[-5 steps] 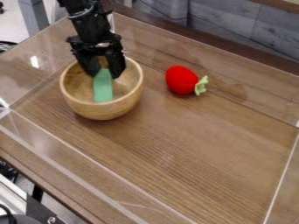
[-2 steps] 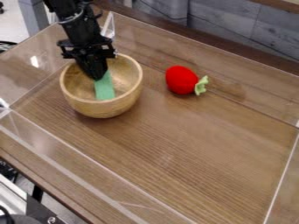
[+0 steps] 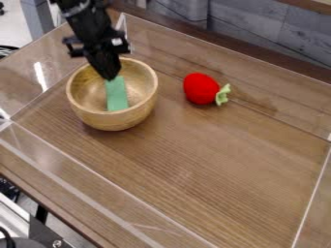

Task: Remove the green stick from the brown bowl and put it on the table

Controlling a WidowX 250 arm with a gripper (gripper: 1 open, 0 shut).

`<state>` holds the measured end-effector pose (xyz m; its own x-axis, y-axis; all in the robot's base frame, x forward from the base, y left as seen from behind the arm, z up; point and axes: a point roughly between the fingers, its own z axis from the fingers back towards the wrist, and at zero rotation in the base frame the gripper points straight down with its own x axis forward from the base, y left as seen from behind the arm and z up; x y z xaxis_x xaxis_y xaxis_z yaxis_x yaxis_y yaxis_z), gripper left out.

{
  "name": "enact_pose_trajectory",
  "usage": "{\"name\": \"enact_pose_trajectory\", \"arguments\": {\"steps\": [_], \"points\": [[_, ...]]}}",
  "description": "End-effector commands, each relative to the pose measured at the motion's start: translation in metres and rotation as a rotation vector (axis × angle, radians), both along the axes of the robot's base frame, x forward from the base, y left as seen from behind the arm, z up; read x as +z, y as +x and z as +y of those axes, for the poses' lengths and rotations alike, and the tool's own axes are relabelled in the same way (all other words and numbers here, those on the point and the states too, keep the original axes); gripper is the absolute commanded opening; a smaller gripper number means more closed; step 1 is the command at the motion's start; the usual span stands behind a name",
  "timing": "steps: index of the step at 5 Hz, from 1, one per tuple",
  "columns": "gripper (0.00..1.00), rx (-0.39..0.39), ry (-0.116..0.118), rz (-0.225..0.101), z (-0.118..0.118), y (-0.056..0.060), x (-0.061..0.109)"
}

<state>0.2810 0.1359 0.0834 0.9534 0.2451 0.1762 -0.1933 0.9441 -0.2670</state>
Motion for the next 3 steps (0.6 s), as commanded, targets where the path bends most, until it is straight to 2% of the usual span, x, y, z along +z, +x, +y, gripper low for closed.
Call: {"name": "enact_pose_trajectory", "arguments": {"steps": [1,2,3], "points": [[0.0,-0.013,0.017,-0.079,-0.008,-0.006,0.031],[0.0,-0.028,0.015,-0.109,-0.03,0.001,0.049],[0.0,-0.067,0.019,-0.124,-0.059,0.008,0.057]]}}
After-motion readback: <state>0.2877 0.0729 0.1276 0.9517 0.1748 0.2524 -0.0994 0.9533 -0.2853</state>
